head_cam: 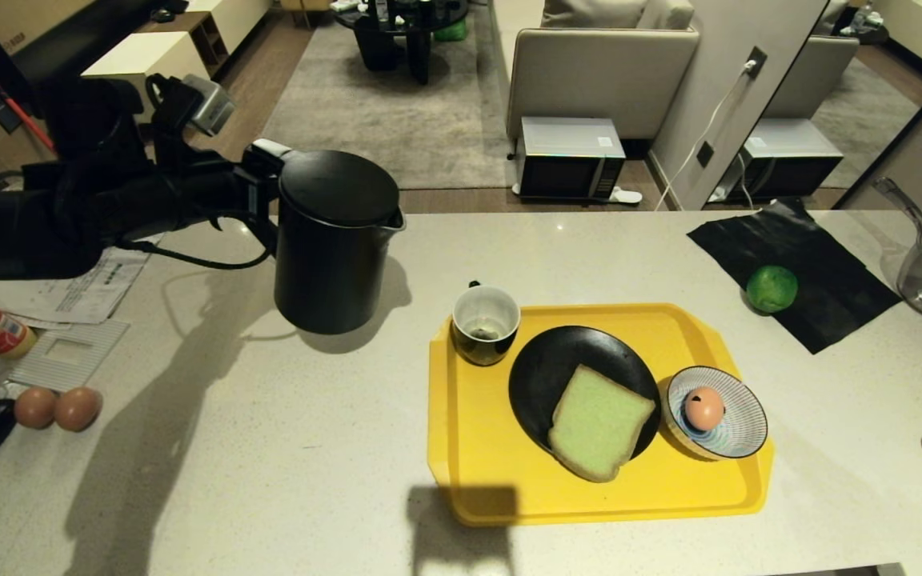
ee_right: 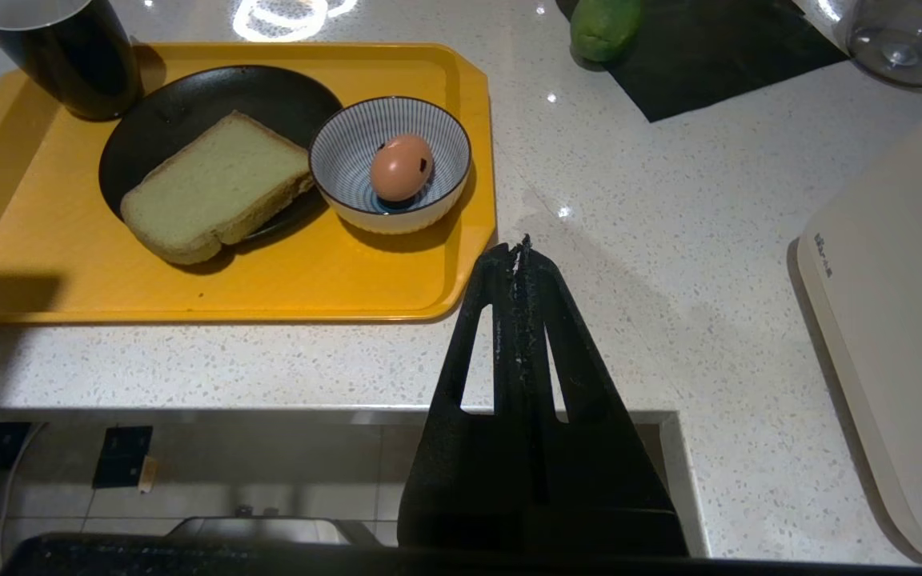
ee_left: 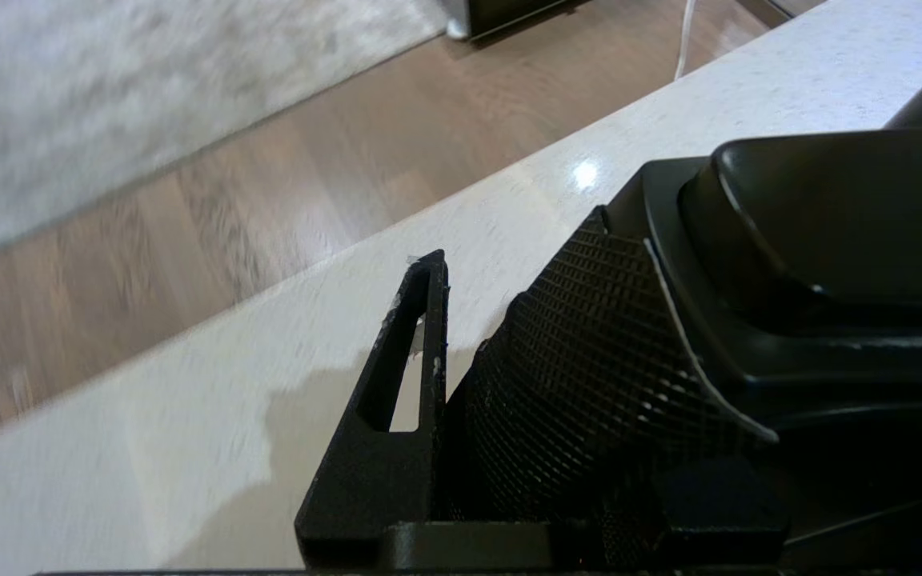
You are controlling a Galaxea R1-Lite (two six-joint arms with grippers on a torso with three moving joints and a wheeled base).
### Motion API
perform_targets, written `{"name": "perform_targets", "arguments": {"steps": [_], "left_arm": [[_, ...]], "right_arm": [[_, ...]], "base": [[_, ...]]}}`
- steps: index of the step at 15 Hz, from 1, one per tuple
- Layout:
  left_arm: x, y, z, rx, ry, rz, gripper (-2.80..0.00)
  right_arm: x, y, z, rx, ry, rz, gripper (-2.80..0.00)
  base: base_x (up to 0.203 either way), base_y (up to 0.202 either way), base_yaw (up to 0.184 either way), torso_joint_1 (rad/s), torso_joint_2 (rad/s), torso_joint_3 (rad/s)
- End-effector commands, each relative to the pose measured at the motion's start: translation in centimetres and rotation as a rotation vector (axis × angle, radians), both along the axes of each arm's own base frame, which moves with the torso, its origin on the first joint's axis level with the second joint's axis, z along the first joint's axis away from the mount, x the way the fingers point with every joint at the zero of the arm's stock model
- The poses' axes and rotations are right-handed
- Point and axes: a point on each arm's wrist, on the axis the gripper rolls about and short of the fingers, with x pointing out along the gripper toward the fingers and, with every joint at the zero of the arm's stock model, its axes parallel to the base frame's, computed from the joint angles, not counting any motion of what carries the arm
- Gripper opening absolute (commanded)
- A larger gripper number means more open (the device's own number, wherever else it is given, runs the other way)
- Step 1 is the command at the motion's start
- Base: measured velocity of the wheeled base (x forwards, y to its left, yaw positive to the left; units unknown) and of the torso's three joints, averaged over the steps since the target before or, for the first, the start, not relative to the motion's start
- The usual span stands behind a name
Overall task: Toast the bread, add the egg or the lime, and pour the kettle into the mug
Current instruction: Pour water into a cup
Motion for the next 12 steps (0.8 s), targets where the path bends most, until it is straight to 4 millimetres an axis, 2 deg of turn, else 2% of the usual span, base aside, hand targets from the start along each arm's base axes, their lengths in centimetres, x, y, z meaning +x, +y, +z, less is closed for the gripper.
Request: {"name": "perform_targets", "arguments": {"steps": [1,3,7,12], "left_arm": [[1.6,-1.3,0.1,0.034,-0.026,-0.029,-2.80],[2.4,-2.7,0.1,0.069,-0.025,-0.053,-2.80],[3.0,-4.3,0.0,0.124,-0.043,-0.066,-2.80],[3.2,-6.2,1.5,0.196,-0.083,-0.107,-2.80]], "right_arm": [[0.2,0.0,-0.7,0.000,0.027,0.000,-2.80],[0.2,0.0,-0.7,0.000,0.027,0.000,-2.80],[0.2,0.0,-0.7,0.000,0.027,0.000,-2.80],[0.2,0.0,-0.7,0.000,0.027,0.000,-2.80]], "base": [[0.000,0.000,0.000,0.000,0.00,0.000],[0.000,0.000,0.000,0.000,0.00,0.000],[0.000,0.000,0.000,0.000,0.00,0.000],[0.000,0.000,0.000,0.000,0.00,0.000]]}}
